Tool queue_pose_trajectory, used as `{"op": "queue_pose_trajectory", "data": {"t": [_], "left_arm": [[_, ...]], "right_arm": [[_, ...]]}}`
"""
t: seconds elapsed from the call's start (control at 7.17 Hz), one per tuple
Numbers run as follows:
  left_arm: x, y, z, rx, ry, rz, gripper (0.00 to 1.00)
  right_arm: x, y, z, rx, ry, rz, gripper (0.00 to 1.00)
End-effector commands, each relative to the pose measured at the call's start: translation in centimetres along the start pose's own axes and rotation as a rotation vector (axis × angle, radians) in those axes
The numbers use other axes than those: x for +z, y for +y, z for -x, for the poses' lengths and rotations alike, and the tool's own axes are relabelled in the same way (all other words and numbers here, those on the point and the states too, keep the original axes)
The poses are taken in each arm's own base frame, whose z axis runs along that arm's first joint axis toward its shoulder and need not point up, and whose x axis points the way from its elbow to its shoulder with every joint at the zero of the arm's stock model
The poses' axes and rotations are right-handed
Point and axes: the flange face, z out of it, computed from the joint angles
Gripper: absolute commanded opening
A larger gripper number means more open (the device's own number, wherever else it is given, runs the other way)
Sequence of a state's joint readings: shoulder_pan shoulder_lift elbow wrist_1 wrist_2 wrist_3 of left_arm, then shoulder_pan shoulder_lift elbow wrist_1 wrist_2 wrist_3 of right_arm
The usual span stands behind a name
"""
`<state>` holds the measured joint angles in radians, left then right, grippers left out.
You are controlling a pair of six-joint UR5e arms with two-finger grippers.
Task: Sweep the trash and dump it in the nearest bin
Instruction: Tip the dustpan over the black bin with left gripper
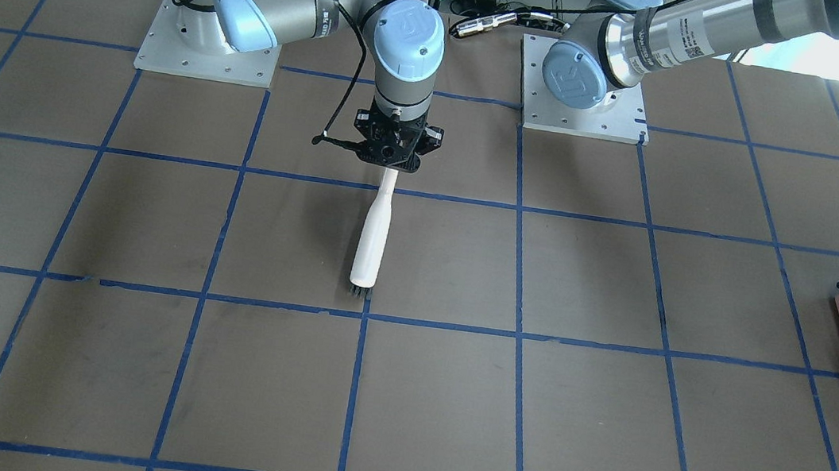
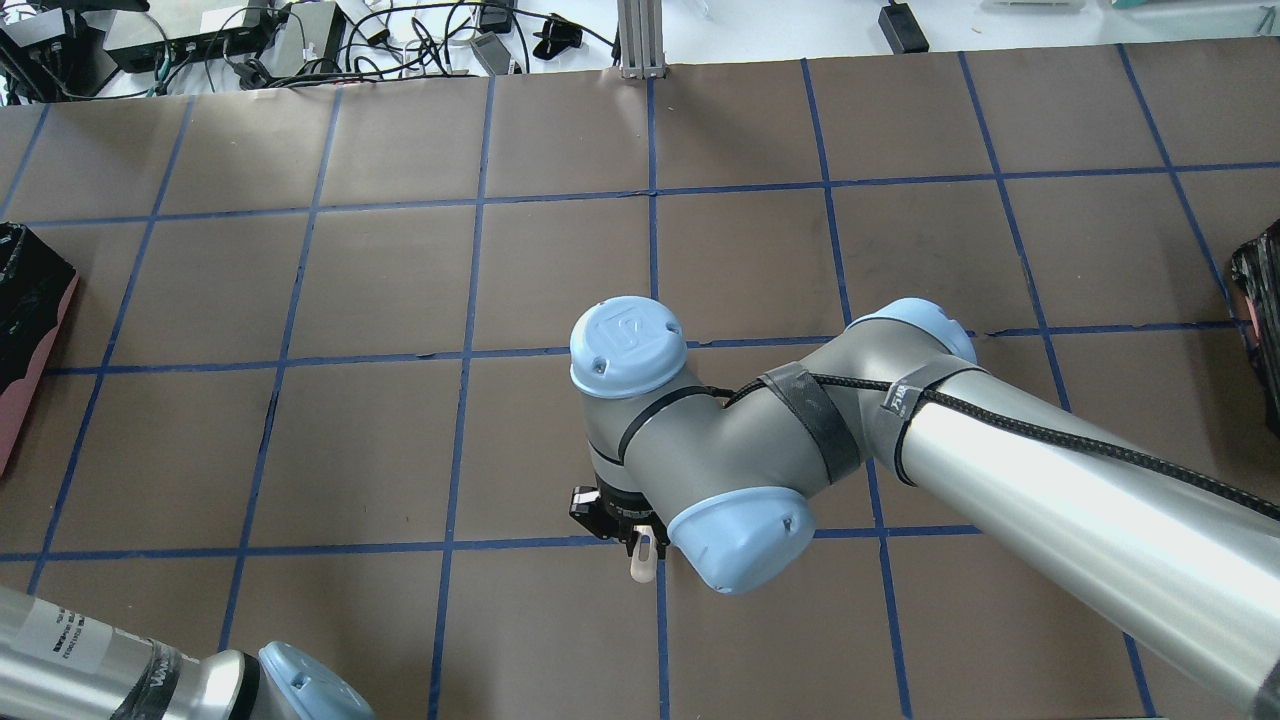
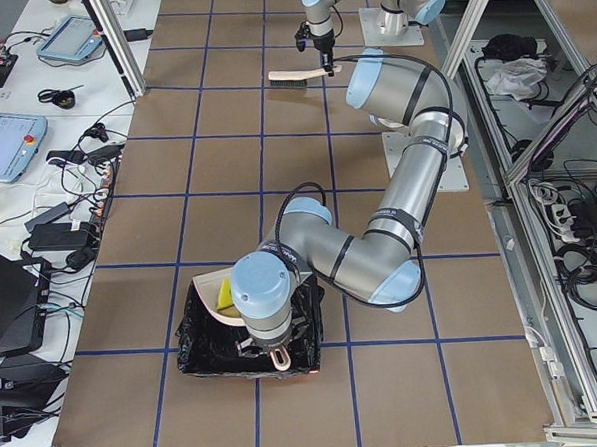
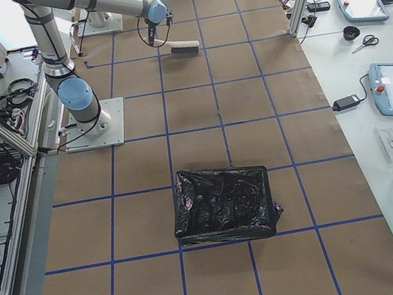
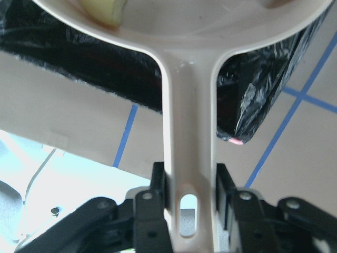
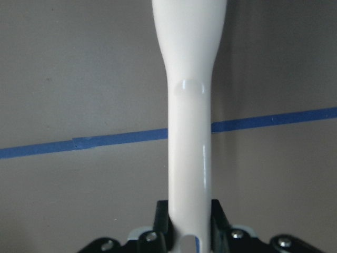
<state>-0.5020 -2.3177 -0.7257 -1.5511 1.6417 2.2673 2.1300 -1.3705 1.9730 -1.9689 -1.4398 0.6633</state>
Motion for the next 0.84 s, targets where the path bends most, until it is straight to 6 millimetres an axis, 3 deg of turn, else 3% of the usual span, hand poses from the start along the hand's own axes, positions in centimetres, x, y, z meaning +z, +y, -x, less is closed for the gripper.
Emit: {"op": "queue_pose_trajectory", "data": {"t": [0.0, 0.14, 0.56, 0.7], "left_arm": [[-1.4, 4.2, -0.6, -0.004, -0.038, 0.063, 0.0], [-2.1, 5.0, 0.0, -0.012, -0.109, 0.129, 0.0], [-3.8, 5.6, 0.7, -0.004, -0.215, 0.227, 0.0], [-5.1, 5.0, 0.4, 0.009, -0.205, 0.265, 0.0]], "right_arm": [[0.1, -0.3, -0.2, -0.007, 0.003, 0.002, 0.45], [0.3, -0.4, -0.5, -0.015, 0.007, 0.01, 0.7], [0.3, -0.5, -0.7, -0.013, 0.004, 0.002, 0.78], [-1.5, -1.5, -0.7, -0.02, 0.034, -0.072, 0.83]]}}
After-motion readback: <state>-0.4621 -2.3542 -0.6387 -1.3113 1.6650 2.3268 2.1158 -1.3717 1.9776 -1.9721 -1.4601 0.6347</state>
